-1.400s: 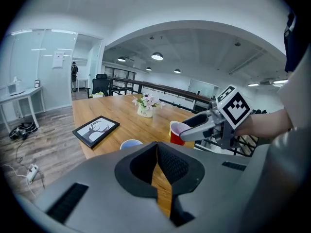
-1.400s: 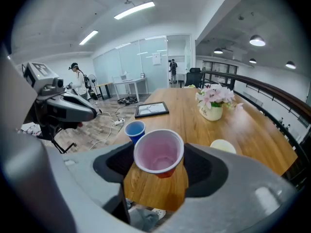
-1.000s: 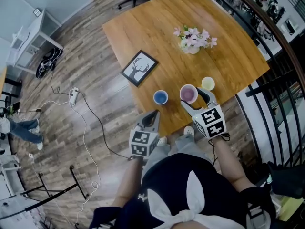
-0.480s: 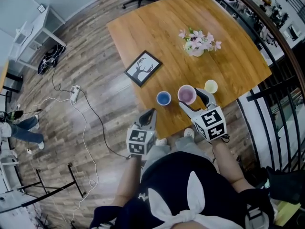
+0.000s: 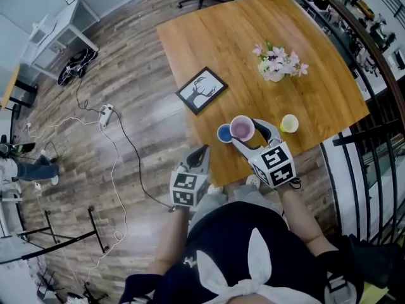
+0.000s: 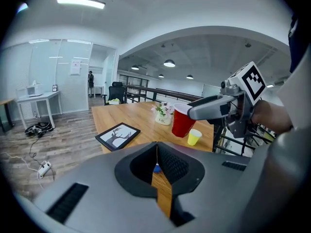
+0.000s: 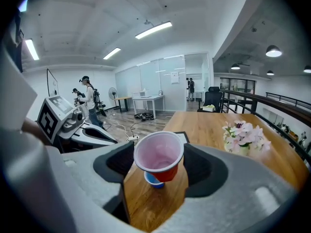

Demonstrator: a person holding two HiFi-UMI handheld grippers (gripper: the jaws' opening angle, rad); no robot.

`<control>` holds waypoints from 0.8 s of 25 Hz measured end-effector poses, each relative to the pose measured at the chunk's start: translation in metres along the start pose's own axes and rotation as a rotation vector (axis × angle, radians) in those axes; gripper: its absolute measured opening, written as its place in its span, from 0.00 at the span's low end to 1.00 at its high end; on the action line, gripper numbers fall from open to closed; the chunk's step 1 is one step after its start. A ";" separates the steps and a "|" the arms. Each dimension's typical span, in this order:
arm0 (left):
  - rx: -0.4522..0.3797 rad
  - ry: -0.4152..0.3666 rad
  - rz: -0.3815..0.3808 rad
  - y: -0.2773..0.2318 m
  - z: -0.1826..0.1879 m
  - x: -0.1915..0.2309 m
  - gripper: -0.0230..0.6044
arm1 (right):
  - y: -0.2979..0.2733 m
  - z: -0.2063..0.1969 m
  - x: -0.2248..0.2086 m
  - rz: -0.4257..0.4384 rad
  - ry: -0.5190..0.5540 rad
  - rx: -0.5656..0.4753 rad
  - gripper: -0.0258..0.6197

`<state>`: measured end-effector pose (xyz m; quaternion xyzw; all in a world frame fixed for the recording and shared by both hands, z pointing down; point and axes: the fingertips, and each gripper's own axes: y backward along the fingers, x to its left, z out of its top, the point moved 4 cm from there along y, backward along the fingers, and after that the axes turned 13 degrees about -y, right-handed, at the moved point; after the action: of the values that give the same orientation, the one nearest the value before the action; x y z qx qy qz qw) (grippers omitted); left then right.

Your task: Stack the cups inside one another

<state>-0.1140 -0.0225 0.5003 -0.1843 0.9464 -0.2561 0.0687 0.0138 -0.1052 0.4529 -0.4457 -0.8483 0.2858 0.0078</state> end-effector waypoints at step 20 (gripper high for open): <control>0.023 0.076 0.126 0.008 -0.011 0.030 0.07 | -0.060 0.001 0.006 0.138 0.025 0.083 0.53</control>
<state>-0.1464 -0.0228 0.5047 -0.1139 0.9551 -0.2688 0.0505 -0.0355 -0.1271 0.4805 -0.5060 -0.8028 0.3150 0.0171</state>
